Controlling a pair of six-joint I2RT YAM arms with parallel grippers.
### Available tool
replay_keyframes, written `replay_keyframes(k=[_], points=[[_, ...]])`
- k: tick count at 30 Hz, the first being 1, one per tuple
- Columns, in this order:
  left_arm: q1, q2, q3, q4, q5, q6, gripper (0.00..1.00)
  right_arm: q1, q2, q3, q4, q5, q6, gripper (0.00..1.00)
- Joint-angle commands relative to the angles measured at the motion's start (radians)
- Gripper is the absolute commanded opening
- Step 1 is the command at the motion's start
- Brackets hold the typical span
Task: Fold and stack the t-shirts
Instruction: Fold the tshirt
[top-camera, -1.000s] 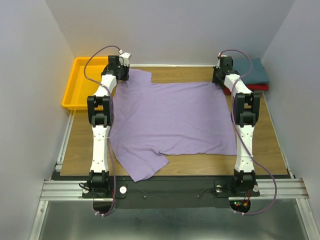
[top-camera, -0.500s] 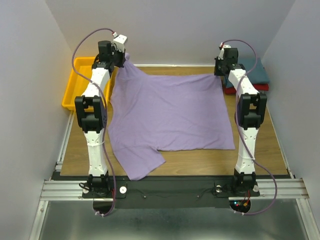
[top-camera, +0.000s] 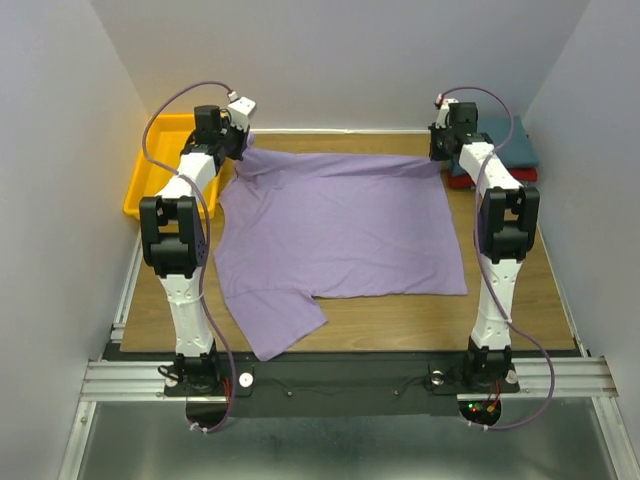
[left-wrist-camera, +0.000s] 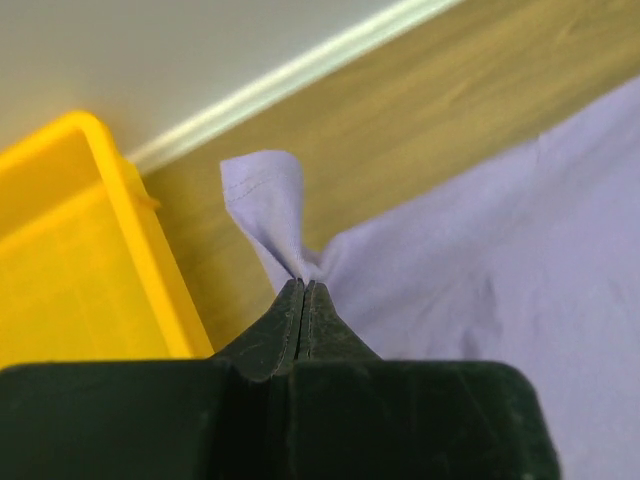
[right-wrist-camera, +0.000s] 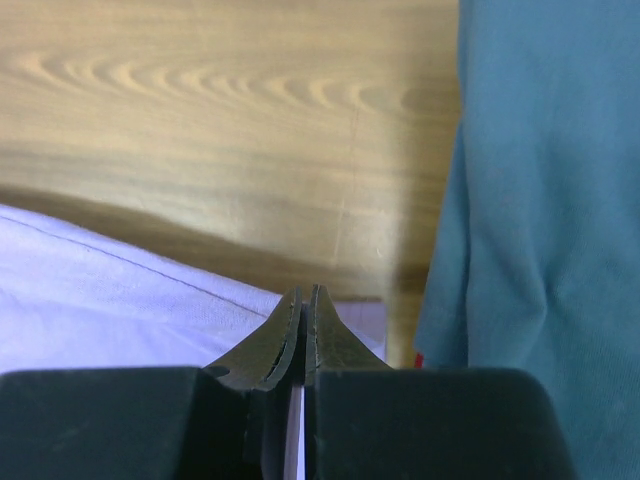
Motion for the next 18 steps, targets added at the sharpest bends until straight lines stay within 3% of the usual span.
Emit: replay_keyframes(k=[1, 18], points=[[0.015, -0.158, -0.131, 0.111, -0.012, 0.060, 0.00, -0.008, -0.113, -0.030, 0.021, -0.041, -0.048, 0.01], [0.015, -0.428, -0.457, 0.150, -0.025, 0.079, 0.00, -0.039, -0.242, -0.211, 0.021, -0.093, -0.108, 0.01]])
